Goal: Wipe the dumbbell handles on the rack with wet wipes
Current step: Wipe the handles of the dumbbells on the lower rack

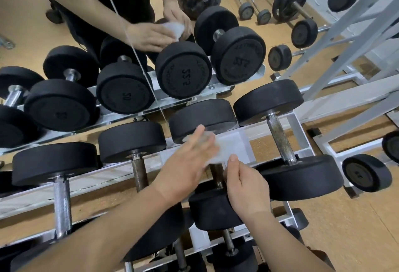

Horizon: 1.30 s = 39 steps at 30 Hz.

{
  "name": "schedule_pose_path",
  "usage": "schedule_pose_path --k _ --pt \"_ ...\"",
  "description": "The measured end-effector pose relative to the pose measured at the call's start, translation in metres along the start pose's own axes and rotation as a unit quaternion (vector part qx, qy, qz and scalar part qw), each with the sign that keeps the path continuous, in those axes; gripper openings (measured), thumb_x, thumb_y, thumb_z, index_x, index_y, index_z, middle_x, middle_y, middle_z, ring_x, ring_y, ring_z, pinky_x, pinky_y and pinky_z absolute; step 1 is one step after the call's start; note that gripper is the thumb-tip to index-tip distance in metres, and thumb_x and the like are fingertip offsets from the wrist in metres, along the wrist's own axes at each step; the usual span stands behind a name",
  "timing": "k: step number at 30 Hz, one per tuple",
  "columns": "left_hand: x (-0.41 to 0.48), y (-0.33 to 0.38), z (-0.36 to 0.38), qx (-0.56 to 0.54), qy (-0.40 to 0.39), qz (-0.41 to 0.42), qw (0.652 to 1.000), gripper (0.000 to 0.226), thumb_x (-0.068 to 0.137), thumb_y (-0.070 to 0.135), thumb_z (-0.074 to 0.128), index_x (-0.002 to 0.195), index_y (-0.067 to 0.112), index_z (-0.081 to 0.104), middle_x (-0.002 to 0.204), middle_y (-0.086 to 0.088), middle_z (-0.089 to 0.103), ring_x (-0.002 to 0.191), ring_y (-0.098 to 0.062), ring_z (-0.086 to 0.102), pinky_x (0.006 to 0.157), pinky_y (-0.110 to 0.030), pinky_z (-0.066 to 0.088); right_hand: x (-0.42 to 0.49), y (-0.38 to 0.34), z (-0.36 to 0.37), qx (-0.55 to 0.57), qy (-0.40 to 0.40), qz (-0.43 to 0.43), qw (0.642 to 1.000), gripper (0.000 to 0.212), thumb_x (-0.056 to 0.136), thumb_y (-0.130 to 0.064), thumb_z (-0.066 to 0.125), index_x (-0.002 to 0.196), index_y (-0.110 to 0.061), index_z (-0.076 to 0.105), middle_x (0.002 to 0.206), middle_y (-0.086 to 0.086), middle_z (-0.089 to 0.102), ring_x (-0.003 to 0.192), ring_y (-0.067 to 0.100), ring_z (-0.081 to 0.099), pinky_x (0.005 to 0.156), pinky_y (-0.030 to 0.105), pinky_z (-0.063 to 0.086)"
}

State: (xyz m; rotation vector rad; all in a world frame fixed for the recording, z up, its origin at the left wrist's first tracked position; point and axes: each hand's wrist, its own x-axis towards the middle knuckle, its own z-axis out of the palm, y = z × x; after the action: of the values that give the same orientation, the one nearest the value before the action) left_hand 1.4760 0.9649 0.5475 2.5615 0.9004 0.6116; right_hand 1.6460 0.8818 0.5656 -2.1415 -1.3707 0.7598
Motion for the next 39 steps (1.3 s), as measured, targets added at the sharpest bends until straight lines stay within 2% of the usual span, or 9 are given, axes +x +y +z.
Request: schedule_pose_path --k 4,9,14,18,22,28,32,36,39 --pt "-0.023 -0.046 0.038 0.106 -0.189 0.127 0.968 0.069 0.098 0.011 0.049 0.163 0.016 0.027 0.172 -0.001 0.017 0.16 -0.02 0.006 0.128 -0.039 0.019 -0.001 0.0 0.003 0.001 0.004 0.003 1.0 0.061 0.104 -0.055 0.015 0.071 -0.027 0.058 0.067 -0.004 0.063 0.066 0.008 0.059 0.062 0.027 0.044" --pt "-0.012 -0.06 0.038 0.109 -0.18 0.169 0.963 0.084 0.094 0.009 0.058 0.165 0.016 0.013 0.174 -0.003 0.004 0.16 -0.019 -0.002 0.13 -0.042 0.005 0.001 0.002 0.005 -0.015 0.002 0.001 1.0 0.06 0.104 -0.056 0.016 0.071 -0.028 0.056 0.065 -0.004 0.061 0.063 0.009 0.058 0.061 0.031 0.045" --pt "0.008 -0.034 0.058 0.039 -0.135 0.03 0.99 0.075 0.095 0.005 0.055 0.163 0.01 0.023 0.172 -0.007 0.012 0.16 -0.02 -0.005 0.13 -0.045 0.004 0.001 0.001 0.006 -0.011 0.005 0.005 1.0 0.058 0.106 -0.055 0.017 0.066 -0.029 0.05 0.062 -0.005 0.057 0.064 0.015 0.057 0.065 0.04 0.049" --pt "0.01 -0.05 0.048 0.046 -0.194 0.159 0.967 0.071 0.094 0.011 0.055 0.161 0.013 0.033 0.17 -0.003 0.022 0.16 -0.017 0.005 0.13 -0.043 0.003 0.001 -0.001 0.004 -0.015 -0.004 0.017 1.0 0.057 0.105 -0.055 0.017 0.067 -0.029 0.051 0.064 -0.004 0.06 0.066 0.017 0.059 0.067 0.039 0.049" --pt "0.015 -0.057 0.044 0.065 -0.14 0.107 0.982 0.079 0.089 0.002 0.061 0.161 0.014 0.031 0.171 -0.004 0.019 0.16 -0.018 0.002 0.13 -0.04 0.002 0.0 0.001 0.006 -0.006 0.001 0.021 1.0 0.058 0.105 -0.055 0.016 0.074 -0.026 0.056 0.067 -0.004 0.061 0.068 0.014 0.059 0.067 0.039 0.05" --pt "0.003 -0.077 0.033 0.136 -0.236 0.338 0.901 0.088 0.092 0.018 0.068 0.165 0.016 0.018 0.173 -0.003 0.009 0.16 -0.023 0.004 0.128 -0.051 0.016 0.001 0.002 0.006 0.005 0.016 0.014 1.0 0.04 0.103 -0.051 0.02 0.088 -0.027 0.049 0.079 -0.009 0.056 0.079 0.013 0.053 0.07 0.04 0.044" --pt "-0.001 -0.072 0.045 0.14 -0.211 0.283 0.925 0.084 0.096 0.011 0.052 0.165 0.019 0.006 0.173 -0.004 0.003 0.16 -0.027 0.001 0.129 -0.051 0.009 0.0 0.003 0.007 -0.004 0.013 0.015 1.0 0.04 0.104 -0.049 0.021 0.087 -0.026 0.049 0.078 -0.008 0.056 0.079 0.014 0.054 0.07 0.04 0.045" --pt "-0.001 -0.074 0.036 0.134 -0.242 0.371 0.886 0.089 0.094 0.023 0.065 0.165 0.015 0.011 0.173 -0.005 0.008 0.16 -0.025 0.004 0.13 -0.048 0.01 0.001 0.003 0.007 -0.013 0.004 0.022 1.0 0.044 0.104 -0.049 0.021 0.09 -0.025 0.055 0.077 -0.008 0.06 0.077 0.014 0.057 0.07 0.039 0.048" --pt "0.019 -0.081 0.028 0.136 -0.168 0.266 0.939 0.08 0.093 0.004 0.061 0.164 0.013 0.024 0.172 -0.006 0.015 0.16 -0.021 0.01 0.129 -0.045 0.016 0.001 0.003 0.008 -0.011 0.015 0.018 1.0 0.042 0.104 -0.046 0.023 0.086 -0.024 0.053 0.078 -0.008 0.056 0.081 0.017 0.054 0.07 0.041 0.047"
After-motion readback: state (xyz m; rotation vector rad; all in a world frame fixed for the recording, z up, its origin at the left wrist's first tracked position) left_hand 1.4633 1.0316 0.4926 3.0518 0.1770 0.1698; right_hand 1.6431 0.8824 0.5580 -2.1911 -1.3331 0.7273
